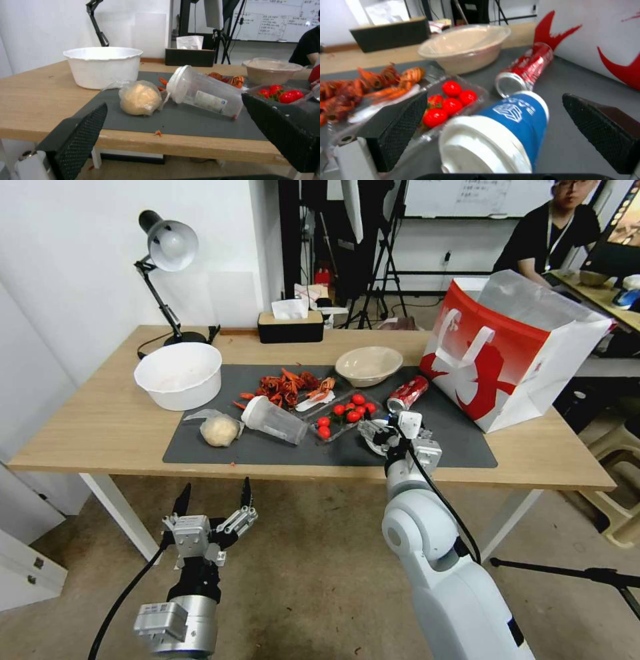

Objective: Pick up the trash from the table and place it into the takeout bag.

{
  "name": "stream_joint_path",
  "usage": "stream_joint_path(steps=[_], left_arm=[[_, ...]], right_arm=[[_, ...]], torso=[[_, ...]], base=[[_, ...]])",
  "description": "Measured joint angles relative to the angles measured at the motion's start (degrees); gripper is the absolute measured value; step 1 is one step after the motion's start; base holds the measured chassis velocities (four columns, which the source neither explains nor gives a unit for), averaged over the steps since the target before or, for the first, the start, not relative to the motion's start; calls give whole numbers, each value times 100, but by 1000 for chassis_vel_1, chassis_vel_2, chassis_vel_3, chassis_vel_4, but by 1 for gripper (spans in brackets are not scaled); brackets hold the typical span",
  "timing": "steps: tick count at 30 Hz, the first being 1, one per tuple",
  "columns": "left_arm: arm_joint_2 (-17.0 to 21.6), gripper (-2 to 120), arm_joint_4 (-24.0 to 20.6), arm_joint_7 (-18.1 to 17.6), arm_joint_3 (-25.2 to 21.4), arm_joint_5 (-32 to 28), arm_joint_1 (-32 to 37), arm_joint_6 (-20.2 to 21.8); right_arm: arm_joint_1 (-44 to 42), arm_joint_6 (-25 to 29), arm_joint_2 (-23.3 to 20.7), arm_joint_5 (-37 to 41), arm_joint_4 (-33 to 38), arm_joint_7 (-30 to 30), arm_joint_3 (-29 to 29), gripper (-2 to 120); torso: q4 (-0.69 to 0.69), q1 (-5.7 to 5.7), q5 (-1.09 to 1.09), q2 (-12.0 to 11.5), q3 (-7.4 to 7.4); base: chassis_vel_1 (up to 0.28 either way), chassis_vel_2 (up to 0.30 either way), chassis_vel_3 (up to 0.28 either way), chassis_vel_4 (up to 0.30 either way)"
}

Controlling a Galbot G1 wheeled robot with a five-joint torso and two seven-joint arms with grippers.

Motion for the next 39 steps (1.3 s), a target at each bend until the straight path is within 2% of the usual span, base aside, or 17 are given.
stream_joint_path(steps=[7,15,30,35,39], left_arm=[[0,100,13,3,-61,-27,25,-30],[1,100,100,2,-26,-59,-5,-51],[1,100,114,3,-28,-128,-4,-114],[1,100,141,-8,23,-113,24,-169],[1,100,152,-12,43,-107,27,-184]], right_arm=[[243,-585,64,99,-46,736,-117,100],[301,-860,161,277,-321,860,-91,100],[130,-852,209,355,-387,955,4,100],[46,-790,150,422,-374,927,91,82],[-21,-717,116,428,-328,874,126,73]], torso=[[-2,0,0,0,-1],[-1,0,0,0,-1],[-1,0,0,0,-1],[-1,0,0,0,-1],[-1,0,0,0,-1]], base=[[0,0,0,0],[0,0,0,0],[0,0,0,0],[0,0,0,0],[0,0,0,0]])
